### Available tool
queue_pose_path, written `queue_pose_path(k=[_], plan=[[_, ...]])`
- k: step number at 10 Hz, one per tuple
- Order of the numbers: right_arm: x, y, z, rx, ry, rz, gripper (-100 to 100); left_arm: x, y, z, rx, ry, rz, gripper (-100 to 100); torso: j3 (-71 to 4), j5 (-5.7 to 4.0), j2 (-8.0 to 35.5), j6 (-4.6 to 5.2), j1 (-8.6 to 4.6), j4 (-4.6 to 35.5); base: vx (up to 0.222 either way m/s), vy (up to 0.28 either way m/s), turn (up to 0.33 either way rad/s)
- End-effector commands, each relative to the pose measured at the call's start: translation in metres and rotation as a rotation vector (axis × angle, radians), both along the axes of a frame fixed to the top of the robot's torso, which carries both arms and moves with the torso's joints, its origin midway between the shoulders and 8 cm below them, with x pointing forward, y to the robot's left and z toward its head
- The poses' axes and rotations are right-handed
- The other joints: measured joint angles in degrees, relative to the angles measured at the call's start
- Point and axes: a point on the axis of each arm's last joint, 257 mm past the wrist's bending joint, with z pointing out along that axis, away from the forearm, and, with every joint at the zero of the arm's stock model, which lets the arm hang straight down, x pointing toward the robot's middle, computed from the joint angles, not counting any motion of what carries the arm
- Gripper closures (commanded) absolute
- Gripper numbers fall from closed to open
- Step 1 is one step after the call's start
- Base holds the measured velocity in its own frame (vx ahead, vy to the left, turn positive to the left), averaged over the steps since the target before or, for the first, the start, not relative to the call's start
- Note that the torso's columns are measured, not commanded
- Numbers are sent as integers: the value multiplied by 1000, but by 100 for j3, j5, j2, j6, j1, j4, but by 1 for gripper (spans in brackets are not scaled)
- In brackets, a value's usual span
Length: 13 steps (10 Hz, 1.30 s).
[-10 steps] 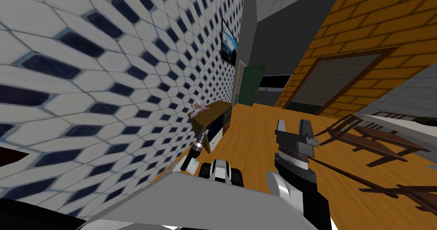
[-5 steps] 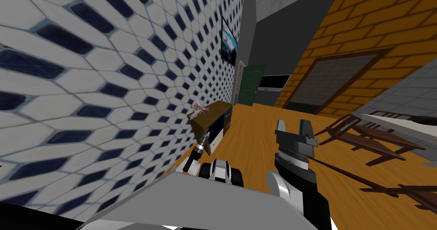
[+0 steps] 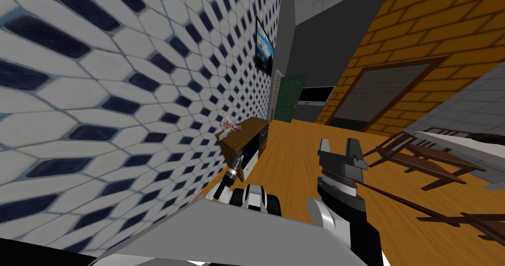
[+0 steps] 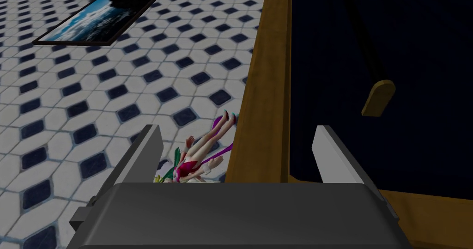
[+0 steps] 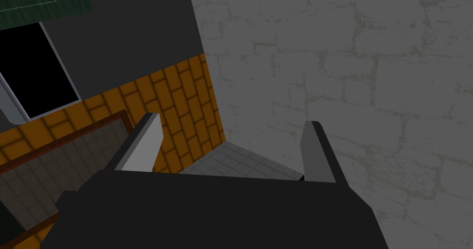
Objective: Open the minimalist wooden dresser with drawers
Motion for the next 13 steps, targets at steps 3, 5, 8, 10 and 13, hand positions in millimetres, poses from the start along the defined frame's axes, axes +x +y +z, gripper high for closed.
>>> queue_pose_path(k=[3,5,8,10,13], plan=[[0,0,0,0,0,0,0,-5,-9,-37,22,62,-17,-100,-2,0,-2,-1,0,-1,49,51,-32],[0,0,0,0,0,0,0,-6,-13,-46,28,78,-24,-100,-2,-1,-2,0,-5,-1,49,45,-29],[0,0,0,0,0,0,0,-8,-22,-63,37,105,-38,-100,0,0,-1,0,-1,0,42,50,-33],[0,0,0,0,0,0,0,-12,-25,-75,45,128,-43,-100,-10,1,-28,-7,12,-10,36,42,-28],[0,0,0,0,0,0,0,-17,-28,-90,54,158,-48,-100,-23,2,-52,-11,22,-19,31,29,-20]])
